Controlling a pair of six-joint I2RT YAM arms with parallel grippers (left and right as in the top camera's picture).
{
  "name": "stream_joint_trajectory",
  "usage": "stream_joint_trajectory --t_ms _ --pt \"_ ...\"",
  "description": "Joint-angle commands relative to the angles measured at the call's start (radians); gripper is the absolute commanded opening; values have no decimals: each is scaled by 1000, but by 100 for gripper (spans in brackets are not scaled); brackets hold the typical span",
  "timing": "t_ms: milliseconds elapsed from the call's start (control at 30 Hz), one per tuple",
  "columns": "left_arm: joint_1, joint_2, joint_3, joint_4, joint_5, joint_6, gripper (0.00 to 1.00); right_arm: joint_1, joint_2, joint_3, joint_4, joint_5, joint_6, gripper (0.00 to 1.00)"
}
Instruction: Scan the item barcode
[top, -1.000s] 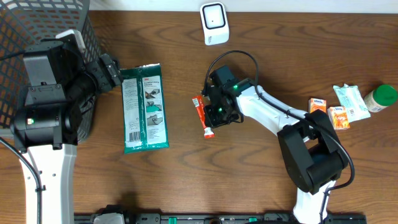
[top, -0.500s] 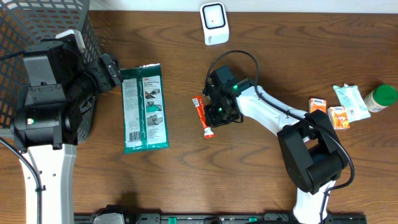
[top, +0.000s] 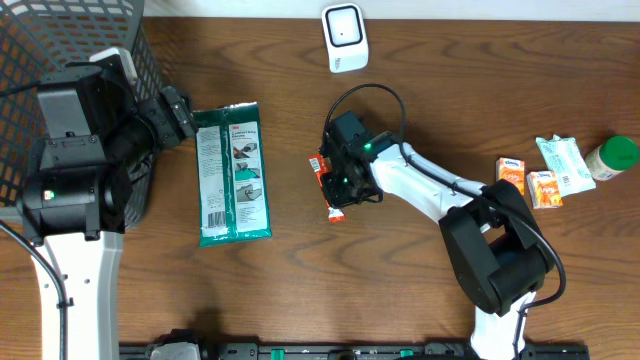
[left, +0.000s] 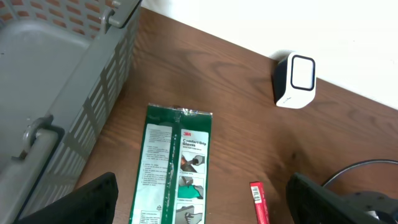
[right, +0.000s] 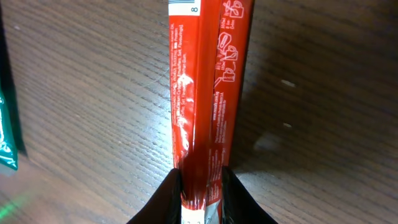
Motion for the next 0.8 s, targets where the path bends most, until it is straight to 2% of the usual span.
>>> stream_joint_trajectory --t_ms 0,367,567,767 --pt "5 -1 5 0 6 12 87 6 -29 8 2 29 25 18" --pt "5 -1 5 0 6 12 87 -64 -30 8 10 -112 24 23" --pt "5 -1 5 0 6 12 87 -68 -29 8 5 -115 24 23" --pt "5 -1 5 0 6 12 87 -48 -29 8 6 -114 24 29"
